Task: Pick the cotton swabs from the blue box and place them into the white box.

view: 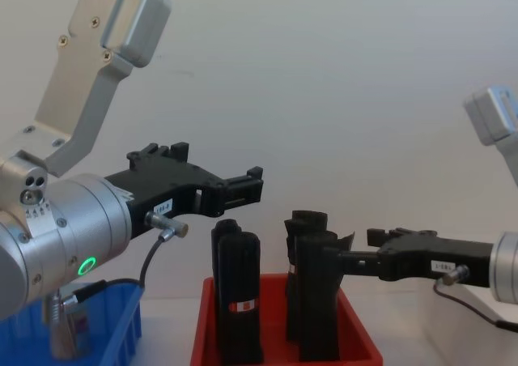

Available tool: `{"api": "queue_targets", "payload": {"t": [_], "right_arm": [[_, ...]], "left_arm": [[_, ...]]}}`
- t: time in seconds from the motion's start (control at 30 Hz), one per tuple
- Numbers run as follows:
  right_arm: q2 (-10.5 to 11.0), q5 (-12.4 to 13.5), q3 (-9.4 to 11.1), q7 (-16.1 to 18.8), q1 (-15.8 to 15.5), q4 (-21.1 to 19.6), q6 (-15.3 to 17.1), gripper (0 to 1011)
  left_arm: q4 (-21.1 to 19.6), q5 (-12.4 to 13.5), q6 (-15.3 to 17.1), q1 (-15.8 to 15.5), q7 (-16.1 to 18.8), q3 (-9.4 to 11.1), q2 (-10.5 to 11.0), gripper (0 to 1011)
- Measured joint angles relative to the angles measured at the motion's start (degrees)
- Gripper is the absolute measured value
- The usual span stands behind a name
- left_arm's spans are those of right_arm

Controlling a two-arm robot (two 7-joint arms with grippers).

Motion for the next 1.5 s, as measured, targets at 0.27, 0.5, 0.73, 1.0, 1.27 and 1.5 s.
{"api": "queue_targets", "payload": {"t": [0.27, 0.5, 0.73, 1.0, 1.27, 1.5], "right_arm": [[-1.1, -0.4, -0.5, 0.9, 2.7, 4.4, -1.4, 1002], [-2.0, -0.6, -0.9, 1.9, 5.0, 8.3, -2.6, 1002], [-2.9, -0.7, -1.3, 2.8, 7.3, 12.5, -3.9, 1002], [-4.0, -0.7, -1.7, 3.8, 9.9, 17.0, -5.4, 1002], [-5.2, -0.4, -2.3, 5.2, 12.5, 21.7, -7.2, 998], [-6.0, 0.1, -2.8, 6.4, 14.3, 25.1, -8.7, 863]], "left_arm": [[0.0, 0.0, 0.0, 0.0, 0.0, 0.0, 0.0, 1004], [0.0, 0.0, 0.0, 0.0, 0.0, 0.0, 0.0, 1004], [0.0, 0.0, 0.0, 0.0, 0.0, 0.0, 0.0, 1004], [0.0, 0.0, 0.0, 0.0, 0.0, 0.0, 0.0, 1004], [0.0, 0.0, 0.0, 0.0, 0.0, 0.0, 0.0, 1004], [0.0, 0.0, 0.0, 0.0, 0.0, 0.0, 0.0, 1004]]}}
